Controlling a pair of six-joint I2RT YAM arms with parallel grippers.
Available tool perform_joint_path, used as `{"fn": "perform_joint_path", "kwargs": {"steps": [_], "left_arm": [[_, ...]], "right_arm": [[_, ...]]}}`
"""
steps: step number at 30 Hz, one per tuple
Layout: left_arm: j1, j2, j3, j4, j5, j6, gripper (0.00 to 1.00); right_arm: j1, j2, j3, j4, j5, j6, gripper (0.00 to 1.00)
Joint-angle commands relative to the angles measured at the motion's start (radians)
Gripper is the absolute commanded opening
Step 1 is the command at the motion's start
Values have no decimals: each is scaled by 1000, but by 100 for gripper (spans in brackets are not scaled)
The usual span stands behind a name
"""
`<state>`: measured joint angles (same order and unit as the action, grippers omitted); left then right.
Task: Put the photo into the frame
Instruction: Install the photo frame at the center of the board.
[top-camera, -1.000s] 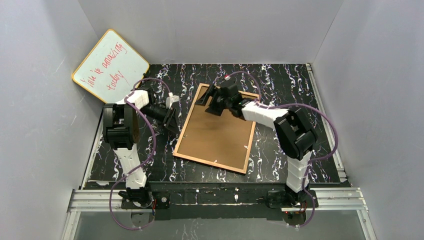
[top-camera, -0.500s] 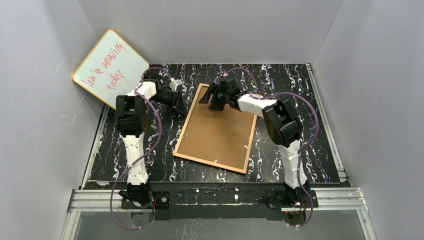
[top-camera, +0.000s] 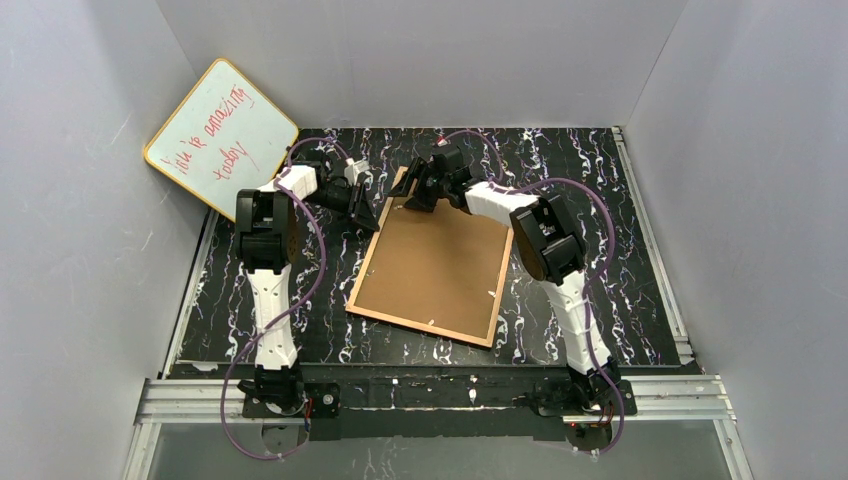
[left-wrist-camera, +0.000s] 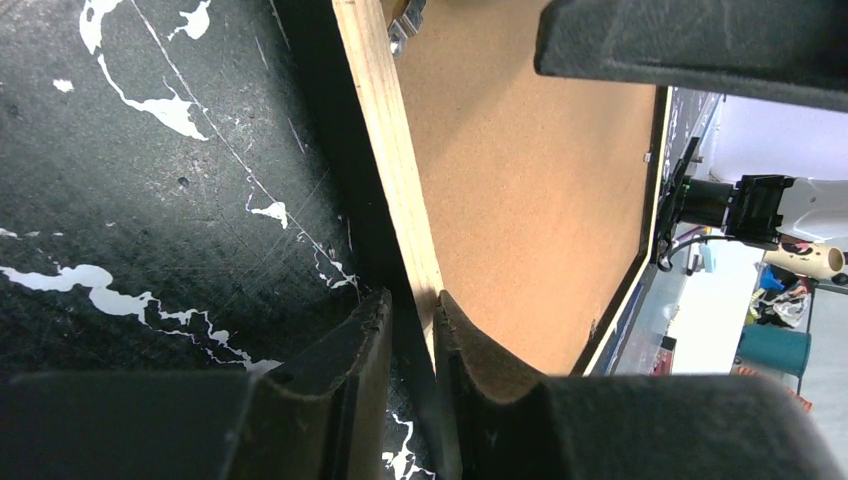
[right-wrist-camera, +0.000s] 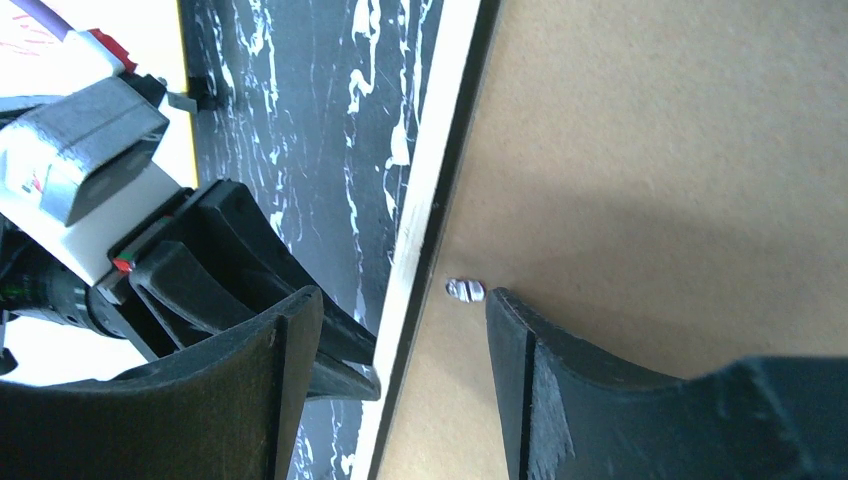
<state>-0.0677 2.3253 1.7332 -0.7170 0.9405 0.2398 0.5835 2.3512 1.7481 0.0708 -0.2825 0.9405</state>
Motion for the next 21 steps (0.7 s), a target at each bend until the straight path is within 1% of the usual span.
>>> {"fn": "perform_joint_path", "kwargs": {"steps": [1,12,17,21], "left_arm": [[-3,35,-40,-7,-53,37,18],[-4,23,-67,-7,-59,62,17],[-4,22,-68,-7,-62,62,16],[-4,14,-73,-7,-70,70,15]], "right_arm": [[-2,74,56,0,-14,39,69],[-3,122,65,77,-84,165,68],[-14,118,91,47,-70,140,68],[-41,30,21,47,-2,89,69]]}}
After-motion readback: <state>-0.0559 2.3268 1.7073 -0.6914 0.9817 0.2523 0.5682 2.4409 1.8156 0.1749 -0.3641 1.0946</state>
